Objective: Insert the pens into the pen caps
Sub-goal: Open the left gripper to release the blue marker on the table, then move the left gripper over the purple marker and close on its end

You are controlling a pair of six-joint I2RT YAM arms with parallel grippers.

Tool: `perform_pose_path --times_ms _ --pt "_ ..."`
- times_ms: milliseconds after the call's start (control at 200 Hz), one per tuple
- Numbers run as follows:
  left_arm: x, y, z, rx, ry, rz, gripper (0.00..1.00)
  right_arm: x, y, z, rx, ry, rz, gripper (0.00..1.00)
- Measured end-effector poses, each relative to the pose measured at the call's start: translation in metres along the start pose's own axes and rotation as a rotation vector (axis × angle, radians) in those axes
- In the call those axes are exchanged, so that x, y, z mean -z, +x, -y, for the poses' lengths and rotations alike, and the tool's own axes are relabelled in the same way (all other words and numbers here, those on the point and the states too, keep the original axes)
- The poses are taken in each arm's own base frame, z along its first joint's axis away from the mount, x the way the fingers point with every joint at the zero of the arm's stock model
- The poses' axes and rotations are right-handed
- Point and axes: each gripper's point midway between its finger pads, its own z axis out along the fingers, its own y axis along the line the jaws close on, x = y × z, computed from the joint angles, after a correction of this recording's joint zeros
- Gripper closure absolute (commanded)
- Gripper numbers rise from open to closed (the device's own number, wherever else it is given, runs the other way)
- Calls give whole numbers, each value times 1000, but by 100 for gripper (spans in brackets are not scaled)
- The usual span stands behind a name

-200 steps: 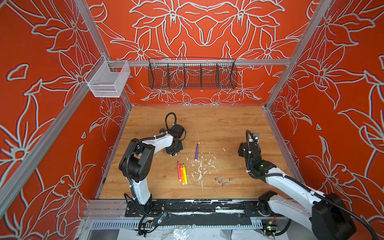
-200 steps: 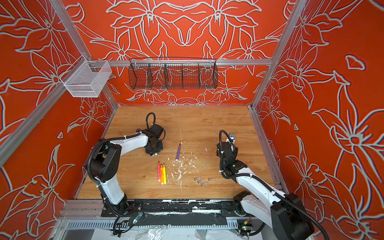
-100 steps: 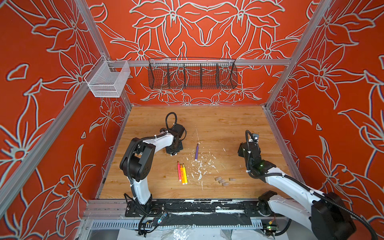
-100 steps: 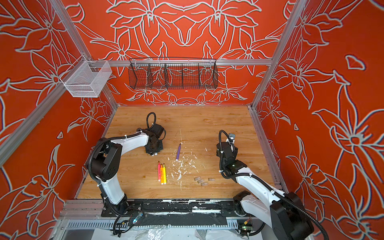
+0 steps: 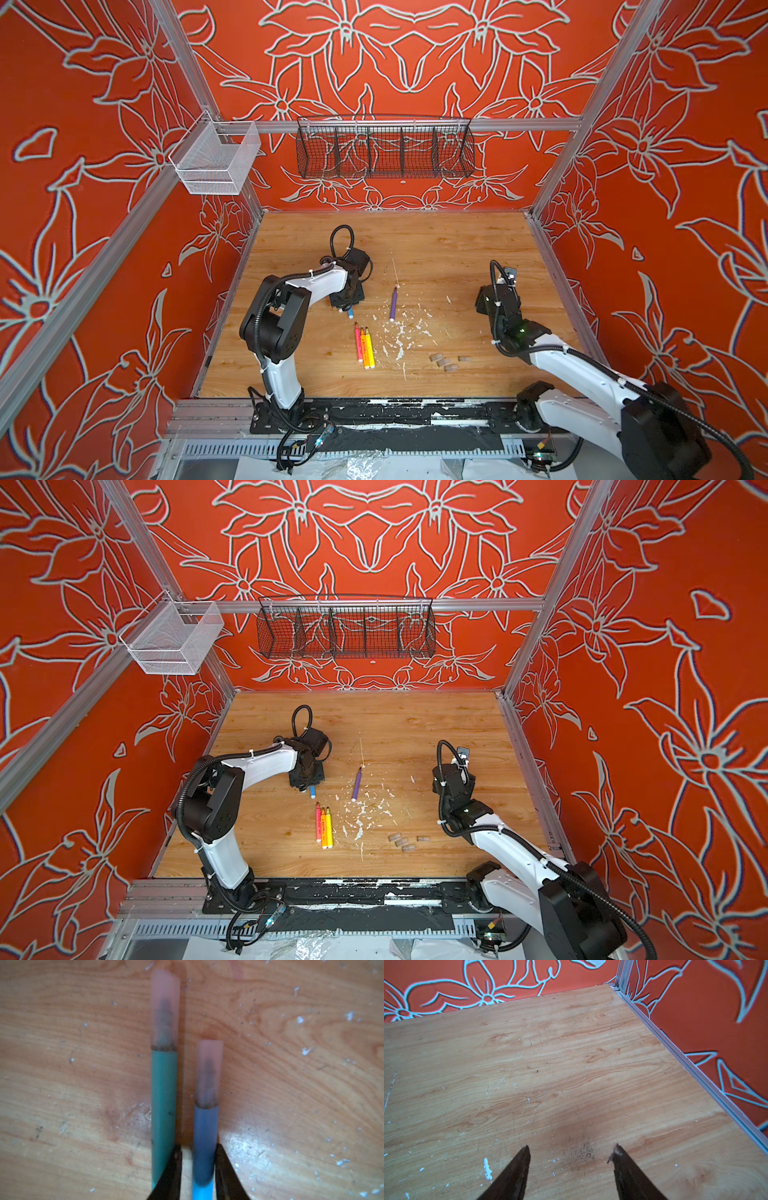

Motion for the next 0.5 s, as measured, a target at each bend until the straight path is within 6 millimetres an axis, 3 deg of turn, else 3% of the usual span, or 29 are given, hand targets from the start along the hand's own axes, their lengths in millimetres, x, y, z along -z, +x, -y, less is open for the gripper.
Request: perform_pose_path --times_ms 140,275,400,500 --pt "4 -1 2 -20 13 12 74 0 0 0 0 0 -1 35" --pt "28 -6 11 -72 41 90 74 -1 2 0 5 2 -6 35" --pt "63 -5 37 -180 81 213 74 -2 3 -1 7 1 -10 36" --pt "82 8 67 -293 138 271 74 -2 4 -1 9 -3 -15 36"
